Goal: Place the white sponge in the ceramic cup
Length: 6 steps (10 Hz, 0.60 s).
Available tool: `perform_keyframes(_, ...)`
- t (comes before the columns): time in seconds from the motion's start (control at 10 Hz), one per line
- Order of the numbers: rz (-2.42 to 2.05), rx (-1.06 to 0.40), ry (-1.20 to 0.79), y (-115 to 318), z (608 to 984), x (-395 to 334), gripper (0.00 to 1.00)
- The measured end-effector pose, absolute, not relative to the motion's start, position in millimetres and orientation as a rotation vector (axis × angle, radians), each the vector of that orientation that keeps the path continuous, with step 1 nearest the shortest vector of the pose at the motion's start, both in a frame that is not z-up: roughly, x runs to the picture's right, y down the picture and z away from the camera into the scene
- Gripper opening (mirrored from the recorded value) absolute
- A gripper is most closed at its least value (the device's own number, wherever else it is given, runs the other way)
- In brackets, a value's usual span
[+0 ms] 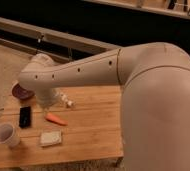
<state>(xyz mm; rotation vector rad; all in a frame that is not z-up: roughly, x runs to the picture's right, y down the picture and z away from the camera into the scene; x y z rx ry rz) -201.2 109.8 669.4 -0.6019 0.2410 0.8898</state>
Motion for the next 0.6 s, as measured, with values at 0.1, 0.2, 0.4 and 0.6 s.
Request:
perform_keyframes(0.1, 0.831, -0.627, 0.218, 117.4, 665.5, -210.9, 0.65)
perform_keyframes(0.2, 0.779, -0.649, 0.196, 123.9, 661.8, -219.4, 0.65)
perform_keyframes(0.4, 0.749, -0.664, 0.183, 128.1, 659.3, -224.6, 0.65)
perform_keyframes(0.6, 0.724, -0.662, 0.168, 128.2, 657.4, -226.4, 0.65)
